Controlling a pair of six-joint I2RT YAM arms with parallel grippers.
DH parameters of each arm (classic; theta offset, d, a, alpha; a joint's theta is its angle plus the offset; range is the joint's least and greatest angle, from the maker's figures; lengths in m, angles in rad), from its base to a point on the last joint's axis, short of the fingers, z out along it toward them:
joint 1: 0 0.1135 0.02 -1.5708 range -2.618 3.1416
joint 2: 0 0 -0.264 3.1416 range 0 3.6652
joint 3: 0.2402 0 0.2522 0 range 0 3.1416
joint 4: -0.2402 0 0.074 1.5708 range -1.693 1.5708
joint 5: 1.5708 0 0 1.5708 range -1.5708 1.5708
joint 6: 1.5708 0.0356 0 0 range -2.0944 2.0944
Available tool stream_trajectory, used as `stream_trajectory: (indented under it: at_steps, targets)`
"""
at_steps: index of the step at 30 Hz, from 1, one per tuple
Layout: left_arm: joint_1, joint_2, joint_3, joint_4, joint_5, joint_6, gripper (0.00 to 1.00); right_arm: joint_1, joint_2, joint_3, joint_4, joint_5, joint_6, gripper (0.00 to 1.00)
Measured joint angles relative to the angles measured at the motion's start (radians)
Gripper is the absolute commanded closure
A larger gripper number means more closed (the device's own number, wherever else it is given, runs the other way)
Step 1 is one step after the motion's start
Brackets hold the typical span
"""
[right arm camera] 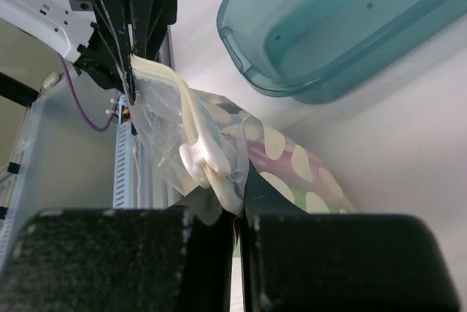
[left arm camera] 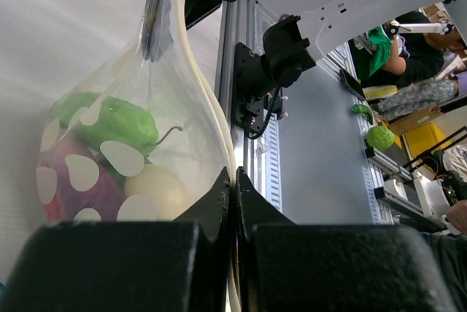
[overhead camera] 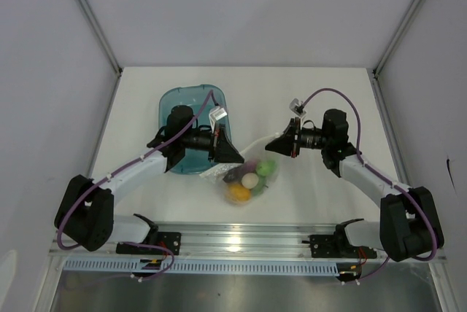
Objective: Place the food in the zip-top bag and seal the zipper
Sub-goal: Zip the zipper food storage bag at the center of the board.
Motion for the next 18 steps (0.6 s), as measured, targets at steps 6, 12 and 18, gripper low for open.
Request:
stream_trajectory:
  at_steps: [6, 12, 18]
  targets:
    - [0.000, -0.069, -0.018, -0.029, -0.087, 0.040, 0.41, 0.021, -0.034, 0.014, -0.082, 0.073, 0.022, 1.00]
    - [-0.031, -0.241, 0.020, -0.103, -0.245, 0.154, 0.25, 0.106, -0.051, 0.126, -0.276, 0.172, -0.021, 1.00]
    - [-0.150, -0.185, 0.201, -0.193, -0.369, 0.293, 0.25, 0.175, -0.051, 0.166, -0.405, 0.239, -0.065, 1.00]
